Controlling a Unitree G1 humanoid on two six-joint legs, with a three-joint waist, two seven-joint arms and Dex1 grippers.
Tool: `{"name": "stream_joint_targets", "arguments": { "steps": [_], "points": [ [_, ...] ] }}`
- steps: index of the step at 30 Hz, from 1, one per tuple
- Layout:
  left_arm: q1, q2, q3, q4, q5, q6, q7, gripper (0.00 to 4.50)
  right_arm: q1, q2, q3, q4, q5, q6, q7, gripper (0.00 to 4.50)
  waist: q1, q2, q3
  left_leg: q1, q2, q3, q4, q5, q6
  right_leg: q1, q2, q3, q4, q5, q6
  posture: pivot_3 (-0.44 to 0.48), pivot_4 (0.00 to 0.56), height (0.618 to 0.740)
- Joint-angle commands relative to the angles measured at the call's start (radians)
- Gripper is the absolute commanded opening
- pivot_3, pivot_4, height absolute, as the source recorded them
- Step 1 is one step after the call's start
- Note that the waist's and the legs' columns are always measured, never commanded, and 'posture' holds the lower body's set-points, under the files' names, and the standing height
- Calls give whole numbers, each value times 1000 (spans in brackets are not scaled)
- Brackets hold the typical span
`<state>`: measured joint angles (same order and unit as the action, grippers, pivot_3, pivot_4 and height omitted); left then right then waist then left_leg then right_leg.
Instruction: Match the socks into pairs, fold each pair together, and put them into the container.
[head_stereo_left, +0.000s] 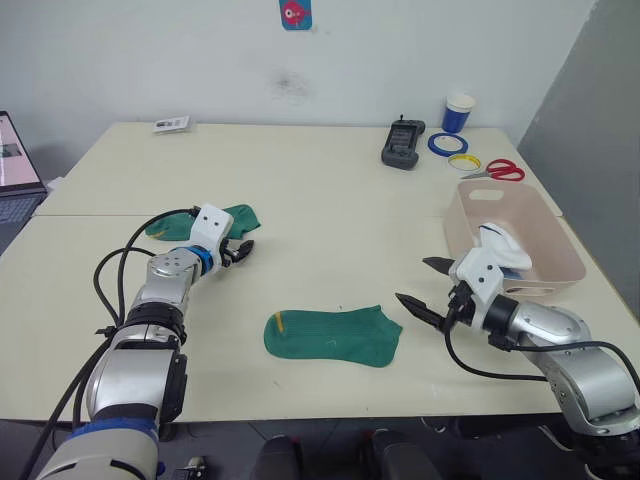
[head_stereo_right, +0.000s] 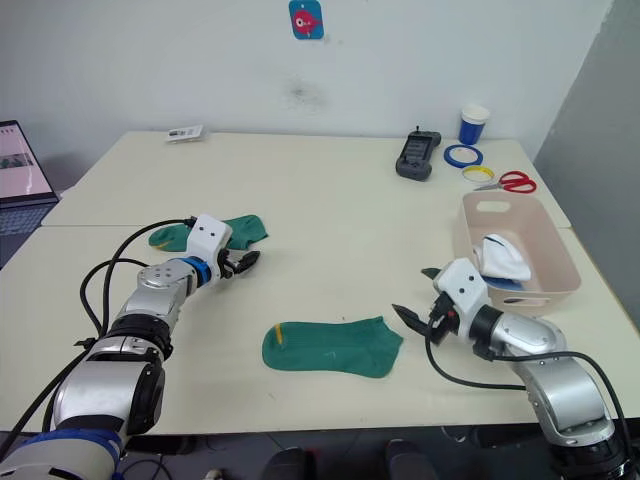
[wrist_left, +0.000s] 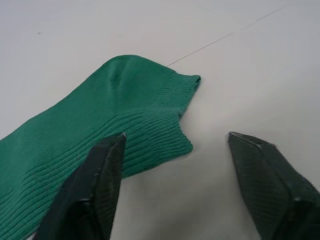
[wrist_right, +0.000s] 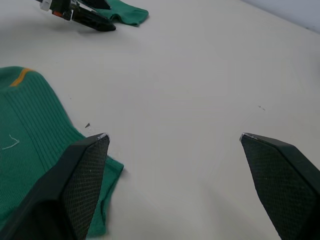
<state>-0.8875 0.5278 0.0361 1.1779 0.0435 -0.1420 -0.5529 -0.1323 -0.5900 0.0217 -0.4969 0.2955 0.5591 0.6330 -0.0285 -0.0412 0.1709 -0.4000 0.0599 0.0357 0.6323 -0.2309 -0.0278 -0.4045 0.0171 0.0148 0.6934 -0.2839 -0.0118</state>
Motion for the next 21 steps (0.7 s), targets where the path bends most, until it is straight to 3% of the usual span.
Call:
{"name": "stream_joint_targets", "arguments": {
  "steps": [1, 7, 12, 15, 18, 21],
  "points": [
    [-41, 6, 9, 31, 5, -9, 19, 2037, 9, -3, -26, -56, 3, -7, -17, 4500, -1, 0, 0, 0, 0, 0, 0, 0, 0, 0, 0, 0, 0, 0, 0, 0, 150, 740],
    [-57, 17, 29, 51, -6, -11, 7, 52, -5, 7, -14, -42, -2, -16, -32, 4500, 0, 0, 0, 0, 0, 0, 0, 0, 0, 0, 0, 0, 0, 0, 0, 0, 150, 740],
    [-58, 12, 37, 15, -21, -53, -71, 17, -31, 1, -21, 12, -6, -42, -17, 4500, 0, 0, 0, 0, 0, 0, 0, 0, -1, 0, 0, 0, 0, 0, 0, 0, 150, 740],
    [-44, -11, 39, -74, -61, -113, -215, 17, -46, 0, -16, 35, -8, -63, -7, 4500, 1, 0, 0, -1, 0, 0, 0, 0, -1, 0, 0, -1, 0, 0, 0, 0, 150, 740],
    [46, -35, 12, -340, -167, -66, -455, 17, -62, 3, -11, 52, -12, -76, -3, 4500, 1, 0, 0, -1, 1, 0, 0, 2, -3, 0, 0, -1, 0, 0, 0, 0, 150, 740],
    [238, 17, -58, -765, -274, 83, -639, 17, -67, -1, -15, 72, -14, -94, 8, 4500, -7, 0, 0, 0, 3, 0, 0, 4, -7, 0, -1, 2, 1, 0, 0, 0, 150, 740]
  ]
}}
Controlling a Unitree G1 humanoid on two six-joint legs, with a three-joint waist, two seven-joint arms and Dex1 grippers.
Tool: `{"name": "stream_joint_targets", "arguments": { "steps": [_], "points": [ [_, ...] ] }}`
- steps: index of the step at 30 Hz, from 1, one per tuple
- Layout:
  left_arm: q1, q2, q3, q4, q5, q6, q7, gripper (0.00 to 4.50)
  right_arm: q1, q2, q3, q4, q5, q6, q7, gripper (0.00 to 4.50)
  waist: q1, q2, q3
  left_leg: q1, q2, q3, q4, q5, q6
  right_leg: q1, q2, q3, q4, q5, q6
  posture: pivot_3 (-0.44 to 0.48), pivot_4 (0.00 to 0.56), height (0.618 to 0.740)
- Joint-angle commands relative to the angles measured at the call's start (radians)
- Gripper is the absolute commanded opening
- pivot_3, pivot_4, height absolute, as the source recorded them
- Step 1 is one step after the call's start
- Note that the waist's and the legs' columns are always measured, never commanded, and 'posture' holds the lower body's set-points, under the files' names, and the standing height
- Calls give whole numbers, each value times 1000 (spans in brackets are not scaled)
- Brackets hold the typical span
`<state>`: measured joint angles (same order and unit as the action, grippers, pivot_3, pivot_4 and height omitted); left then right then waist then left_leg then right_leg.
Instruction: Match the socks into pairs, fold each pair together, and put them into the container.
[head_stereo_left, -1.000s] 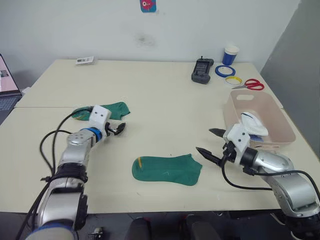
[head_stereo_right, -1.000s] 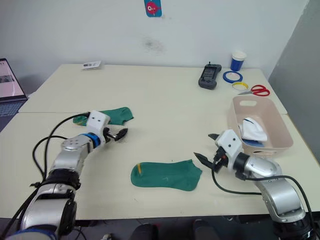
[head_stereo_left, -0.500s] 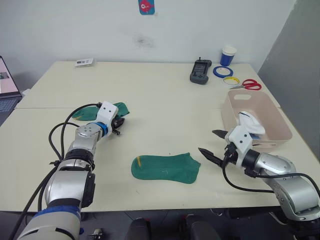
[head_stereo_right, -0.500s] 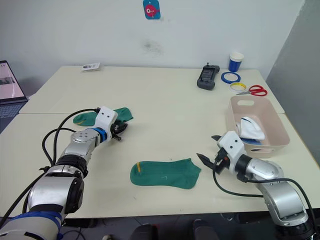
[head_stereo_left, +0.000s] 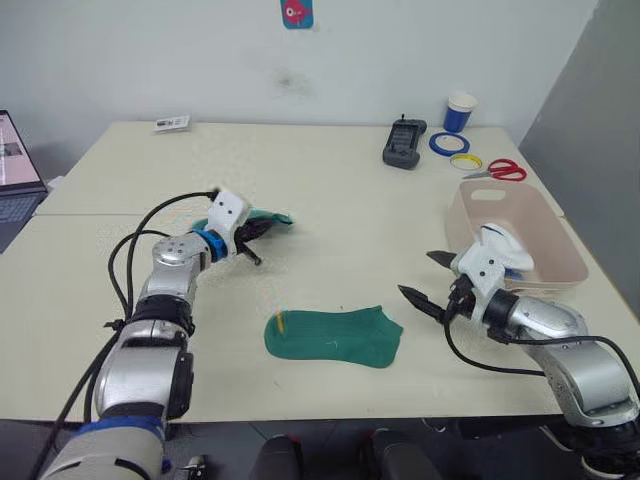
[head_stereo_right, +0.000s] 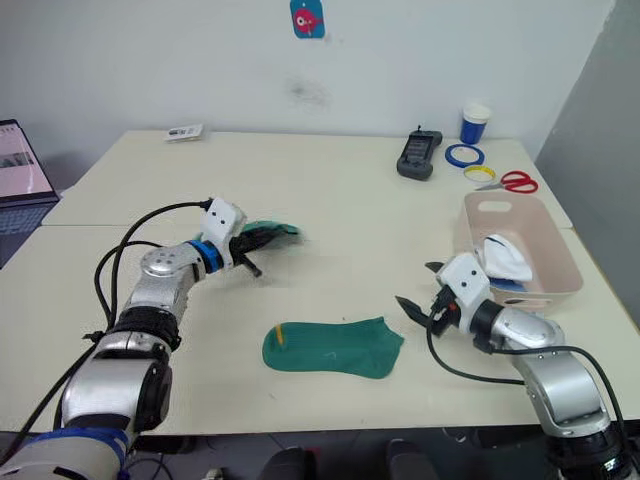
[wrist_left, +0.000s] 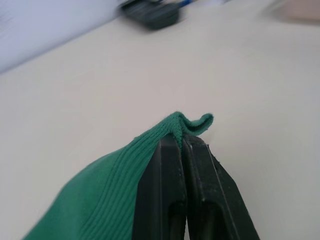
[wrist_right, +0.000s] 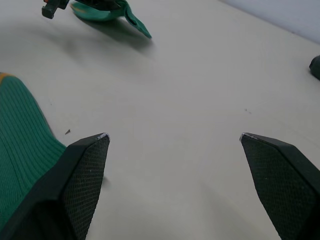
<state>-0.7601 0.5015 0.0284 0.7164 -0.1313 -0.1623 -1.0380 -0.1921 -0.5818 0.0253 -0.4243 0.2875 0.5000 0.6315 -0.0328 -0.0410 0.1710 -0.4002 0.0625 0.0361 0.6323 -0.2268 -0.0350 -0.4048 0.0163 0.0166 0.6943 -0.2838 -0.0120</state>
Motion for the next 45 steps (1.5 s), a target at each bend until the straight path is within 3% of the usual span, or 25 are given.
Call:
{"name": "stream_joint_targets", "arguments": {
  "steps": [1, 4, 8, 12, 16, 20, 24, 29, 34, 39, 45],
  "points": [
    [178, 74, -69, -432, -126, 140, -201, 17, -8, -13, -21, 8, -7, -42, 14, 4500, -8, 0, 0, 1, 0, -1, 0, 0, 0, 0, 0, 1, 1, 0, 0, 0, 150, 740],
    [381, 188, -104, -762, -212, 226, -315, 17, -11, -25, -26, 37, -10, -66, 32, 4500, -18, 1, 0, 1, 1, -2, -1, 0, 0, -1, 1, 2, 2, 0, -1, 0, 150, 740],
    [554, 297, -109, -928, -232, 211, -385, 17, -31, -34, -18, 73, -17, -94, 51, 4500, -14, 2, 1, 2, 1, -3, -2, -1, 1, -1, 1, -1, 3, -1, -1, 0, 150, 740],
    [603, 301, -103, -962, -240, 224, -353, 17, -58, -24, 0, 101, -27, -111, 62, 4500, -8, 2, 1, 3, 0, -3, -2, -1, 1, 0, 0, 0, 3, -1, -1, 0, 150, 740],
    [582, 241, -113, -1032, -294, 370, -241, 17, -59, -12, 23, 90, -30, -107, 76, 4500, -2, 2, 1, 1, 0, -3, -2, -1, 2, 0, 0, 0, 0, -1, -1, 0, 150, 740],
    [619, 272, -163, -1147, -365, 568, -221, 17, -45, -24, 27, 83, -36, -109, 90, 4500, 0, 2, 1, 0, 0, -4, -2, -1, 2, 0, 1, 0, -1, -1, -1, 0, 150, 740],
    [625, 372, -177, -1192, -432, 687, -298, 944, -29, -38, 26, 52, -20, -85, 109, 4500, 0, 2, 1, 1, 0, -4, -2, -1, 2, 0, 1, 0, 0, -1, -1, 0, 150, 740],
    [456, 430, -188, -1025, -404, 721, -379, 2582, 11, -51, 73, -22, 34, -36, 183, 4500, 3, 2, 1, 2, -1, -4, -2, -1, 1, 0, 3, -2, 1, -2, -1, 0, 150, 740],
    [137, 292, -244, -567, -233, 570, -341, 4217, 23, -80, 195, -51, 7, -50, 272, 4500, 5, 2, 1, 0, -2, -4, -1, -1, 2, 0, 9, -2, 0, -2, -2, 0, 150, 740],
    [-41, 129, -300, -155, -31, 290, -247, 4217, -3, -77, 321, -20, -79, -123, 315, 4500, 3, 2, 1, -1, -2, -3, 0, -1, 2, 0, 10, 0, -2, -2, -2, 0, 150, 740],
    [-81, 38, -343, 23, 73, 116, -283, 4217, -43, -24, 399, 23, -87, -72, 327, 4500, 3, 1, 1, -2, 1, -4, 0, -1, 2, -1, 13, 0, -3, -2, -2, 0, 150, 740]
  ]
}}
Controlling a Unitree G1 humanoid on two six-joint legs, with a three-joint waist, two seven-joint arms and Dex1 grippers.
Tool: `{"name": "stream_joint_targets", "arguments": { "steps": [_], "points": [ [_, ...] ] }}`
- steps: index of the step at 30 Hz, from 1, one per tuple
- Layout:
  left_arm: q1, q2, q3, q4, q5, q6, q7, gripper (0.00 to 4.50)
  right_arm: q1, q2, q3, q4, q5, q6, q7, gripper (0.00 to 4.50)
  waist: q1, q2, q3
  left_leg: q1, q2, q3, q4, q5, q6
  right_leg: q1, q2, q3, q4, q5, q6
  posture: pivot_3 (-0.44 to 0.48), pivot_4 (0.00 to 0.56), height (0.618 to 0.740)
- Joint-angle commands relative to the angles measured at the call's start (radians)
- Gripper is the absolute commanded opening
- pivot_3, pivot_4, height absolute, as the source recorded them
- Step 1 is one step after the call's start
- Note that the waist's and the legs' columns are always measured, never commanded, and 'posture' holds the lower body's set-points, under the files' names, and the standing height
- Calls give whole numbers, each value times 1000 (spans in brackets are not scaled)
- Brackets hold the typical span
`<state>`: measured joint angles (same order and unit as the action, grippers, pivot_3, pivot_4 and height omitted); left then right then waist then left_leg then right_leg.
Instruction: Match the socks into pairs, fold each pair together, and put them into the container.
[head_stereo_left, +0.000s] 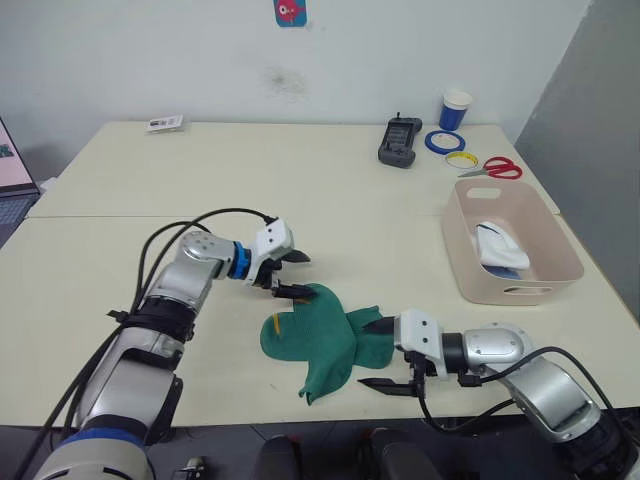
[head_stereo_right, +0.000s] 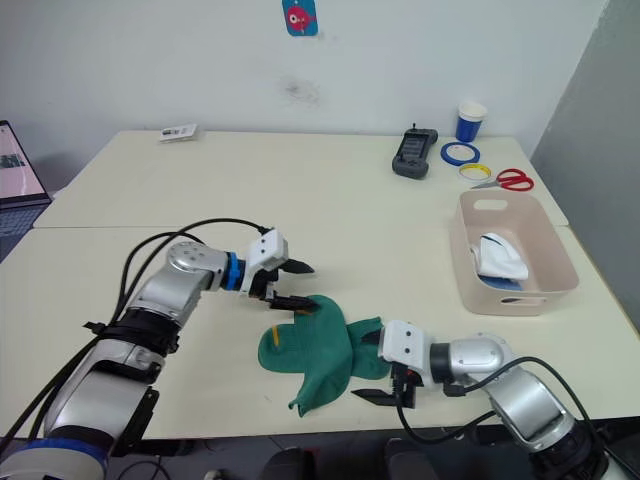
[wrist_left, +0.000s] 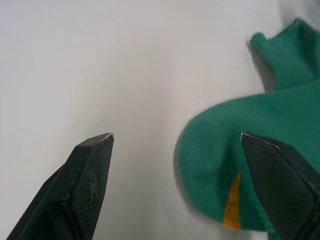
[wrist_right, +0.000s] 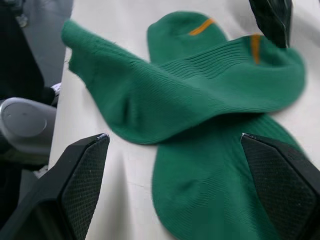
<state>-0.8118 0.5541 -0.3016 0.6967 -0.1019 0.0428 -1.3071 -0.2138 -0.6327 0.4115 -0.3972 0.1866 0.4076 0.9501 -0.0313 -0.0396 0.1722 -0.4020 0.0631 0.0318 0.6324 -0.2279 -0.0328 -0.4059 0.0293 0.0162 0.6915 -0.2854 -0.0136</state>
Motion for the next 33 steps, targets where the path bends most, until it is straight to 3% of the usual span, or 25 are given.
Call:
{"name": "stream_joint_targets", "arguments": {
  "steps": [1, 2, 5, 7, 16, 17, 18, 19, 25, 33],
  "points": [
    [-33, -26, -16, 63, 56, -104, -11, 4217, -27, 50, 6, -4, 36, 47, 2, 4500, 2, 0, 0, 0, 0, 0, 0, 0, 0, 0, 0, 0, 0, 0, 0, 0, 150, 740],
    [-38, -37, -15, 83, 66, -113, -8, 4217, -36, 67, 1, -6, 52, 70, 1, 4500, 2, 0, 0, 0, 0, 0, 0, 0, 0, 0, 0, -1, 1, 0, 0, 0, 150, 740],
    [-51, -61, -9, 130, 93, -146, 7, 3632, -51, 83, -3, -8, 70, 103, 16, 4500, 3, 0, 0, 1, 0, 0, 2, 0, 0, 0, 0, -1, 4, 0, 0, 0, 150, 740],
    [-53, -69, -8, 149, 107, -167, 7, 3068, -55, 96, -13, -1, 93, 115, 24, 4117, 3, 0, 0, 1, 0, 0, 3, 0, 0, 1, -1, 0, 5, 0, 0, 0, 150, 740],
    [-67, -73, 31, 157, 82, -159, -7, 133, -50, 110, -39, 8, 154, 160, 16, 918, 1, 0, 0, 1, 0, 0, 4, 0, 0, 1, 0, 0, 5, 0, 0, 0, 150, 740],
    [-67, -71, 39, 150, 74, -153, -10, 0, -49, 110, -46, 6, 162, 166, 14, 577, 0, 0, 0, 1, 0, 0, 4, 0, 0, 1, 0, 0, 5, 0, 0, 0, 150, 740],
    [-63, -69, 47, 138, 66, -146, -15, 0, -47, 112, -52, 3, 170, 172, 11, 169, 0, 0, 0, 1, 0, 0, 4, 0, 0, 1, 0, 0, 5, 0, 0, 0, 150, 740],
    [-56, -65, 56, 118, 55, -136, -24, 0, -44, 111, -56, 0, 176, 178, 7, 33, 0, 0, 0, 1, 0, 0, 4, 0, 0, 1, 0, 0, 5, 0, 0, 0, 150, 740],
    [21, -32, 107, -70, -16, -41, -66, 0, -32, 105, -96, -26, 215, 219, -3, 33, 0, 0, 0, 0, 0, -1, 4, 0, 0, 1, 0, 0, 5, 0, 0, 0, 150, 740],
    [289, 83, 228, -696, -229, 412, 18, 0, -80, -81, -238, -126, 379, 374, 91, 33, -4, 0, 0, 1, 1, -3, 4, 0, -1, 1, -5, 1, 6, 0, 0, 0, 150, 740]
  ]
}}
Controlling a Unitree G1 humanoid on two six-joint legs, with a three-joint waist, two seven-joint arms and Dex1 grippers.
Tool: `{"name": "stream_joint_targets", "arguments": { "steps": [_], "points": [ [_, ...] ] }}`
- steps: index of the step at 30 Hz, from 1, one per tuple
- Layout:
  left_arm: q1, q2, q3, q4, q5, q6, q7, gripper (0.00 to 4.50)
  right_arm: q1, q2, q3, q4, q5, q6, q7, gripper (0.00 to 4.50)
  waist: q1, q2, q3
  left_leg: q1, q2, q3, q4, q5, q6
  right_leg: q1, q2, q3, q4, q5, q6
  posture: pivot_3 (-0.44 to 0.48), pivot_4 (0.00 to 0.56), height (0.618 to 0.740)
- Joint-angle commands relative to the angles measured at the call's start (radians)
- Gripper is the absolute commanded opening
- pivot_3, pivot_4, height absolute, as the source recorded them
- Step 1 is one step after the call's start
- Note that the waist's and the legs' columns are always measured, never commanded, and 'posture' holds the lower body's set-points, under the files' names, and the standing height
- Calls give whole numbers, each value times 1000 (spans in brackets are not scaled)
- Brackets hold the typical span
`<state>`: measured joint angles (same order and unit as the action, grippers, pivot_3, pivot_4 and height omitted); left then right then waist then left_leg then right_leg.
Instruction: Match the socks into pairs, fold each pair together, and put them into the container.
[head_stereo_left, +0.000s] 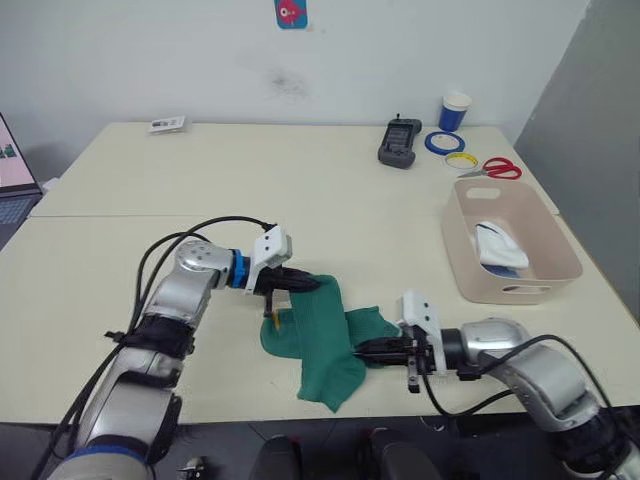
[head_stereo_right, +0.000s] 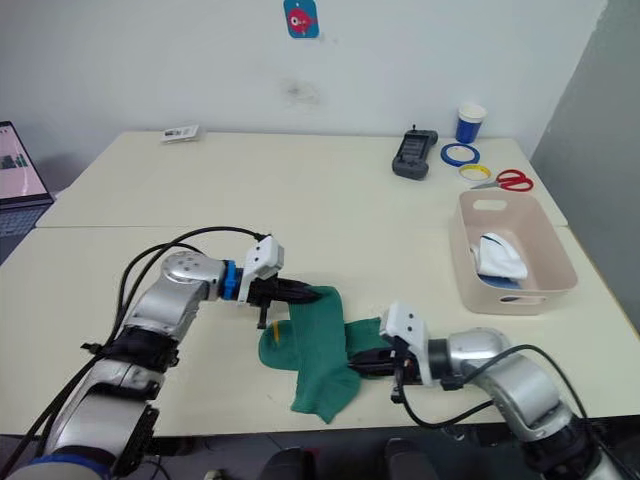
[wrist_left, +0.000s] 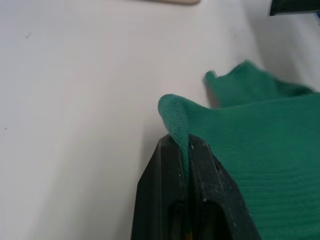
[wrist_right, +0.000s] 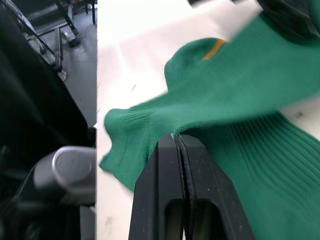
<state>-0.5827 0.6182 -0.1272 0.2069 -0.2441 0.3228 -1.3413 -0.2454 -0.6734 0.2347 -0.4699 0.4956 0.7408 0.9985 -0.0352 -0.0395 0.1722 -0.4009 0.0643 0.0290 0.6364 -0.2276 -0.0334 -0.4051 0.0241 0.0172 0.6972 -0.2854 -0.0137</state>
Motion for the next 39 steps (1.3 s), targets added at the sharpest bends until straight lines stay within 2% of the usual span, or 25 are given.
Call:
{"name": "stream_joint_targets", "arguments": {
  "steps": [1, 4, 8, 14, 19, 20, 23, 26, 30, 32, 35, 36, 39],
  "points": [
    [110, 19, 79, -282, -116, 180, 92, 0, -73, -66, -69, -44, 84, 55, 65, 33, 0, 0, 0, 0, 0, 0, 0, 0, 0, 0, 0, 0, 0, 0, 0, 0, 150, 740],
    [261, -7, 172, -475, -175, 297, 253, 0, -178, -110, -53, 46, 82, 61, 135, 33, -5, 0, 0, 1, 0, -1, 0, 0, 0, 1, -1, 1, 0, 0, 0, 0, 150, 740],
    [461, -36, 245, -652, -176, 368, 436, 0, -310, -124, 99, 265, -55, -59, 278, 33, -5, 0, 0, 1, 0, -2, 0, 0, 0, 1, -1, 0, 0, 0, 0, 0, 150, 740],
    [679, -122, 302, -794, -211, 368, 606, 0, -470, -31, 246, 554, -209, -222, 401, 33, 2, 0, 0, 2, 0, -1, -1, 0, 1, 0, -2, 1, 0, 0, 0, 0, 150, 740],
    [757, -173, 291, -828, -192, 301, 683, 0, -506, 40, 233, 654, -266, -307, 394, 33, 6, 0, 0, 1, 0, -1, -1, 0, 0, 0, -3, 1, -1, 0, 0, 0, 150, 740],
    [764, -185, 298, -831, -200, 298, 700, 227, -504, 47, 217, 653, -270, -328, 382, 11, 6, 0, 0, 1, 0, -1, -1, 0, 0, 0, -4, 1, -1, 0, 0, 0, 150, 740],
    [774, -197, 305, -840, -227, 302, 722, 903, -498, 48, 189, 643, -278, -350, 371, 675, 6, 0, 0, 1, 0, -1, -1, 0, 0, 0, -6, 1, -1, 0, 0, 0, 150, 740],
    [822, -162, 330, -866, -273, 329, 701, 1844, -450, 9, 105, 514, -242, -310, 327, 1619, 6, 0, 0, 1, 0, -1, -1, 0, 0, 0, -7, 1, -1, 0, 0, 0, 150, 740],
    [845, -35, 445, -844, -373, 357, 595, 3165, -300, -52, 11, 255, -190, -258, 268, 3038, 8, 0, 0, 1, -1, -2, -3, 0, 0, 0, -7, 0, -1, 0, 0, 0, 150, 740],
    [841, 53, 502, -788, -382, 326, 511, 3165, -202, -80, -6, 146, -190, -285, 251, 3038, 9, 0, 0, 1, -1, -2, -5, 0, 0, 0, -7, -4, -1, -2, -3, 0, 150, 740],
    [820, 207, 510, -663, -285, 129, 318, 3165, -53, -138, 58, 106, -411, -640, 193, 3038, 9, 0, 0, 3, -2, -1, -7, 0, 0, 0, -7, -4, -1, -3, -5, 0, 150, 740],
    [816, 241, 495, -631, -249, 46, 265, 3165, -27, -152, 79, 125, -487, -769, 166, 3038, 9, 1, 1, 3, -2, -1, -7, 0, 0, 0, -7, -4, -1, -3, -5, 0, 150, 740],
    [730, 298, 396, -488, -134, -282, 95, 3165, 41, -123, 105, 178, -574, -961, 83, 3038, 3, 1, 1, 4, -3, 3, -6, 0, 0, 0, -7, -1, -1, -3, -5, 0, 150, 740]
  ]
}}
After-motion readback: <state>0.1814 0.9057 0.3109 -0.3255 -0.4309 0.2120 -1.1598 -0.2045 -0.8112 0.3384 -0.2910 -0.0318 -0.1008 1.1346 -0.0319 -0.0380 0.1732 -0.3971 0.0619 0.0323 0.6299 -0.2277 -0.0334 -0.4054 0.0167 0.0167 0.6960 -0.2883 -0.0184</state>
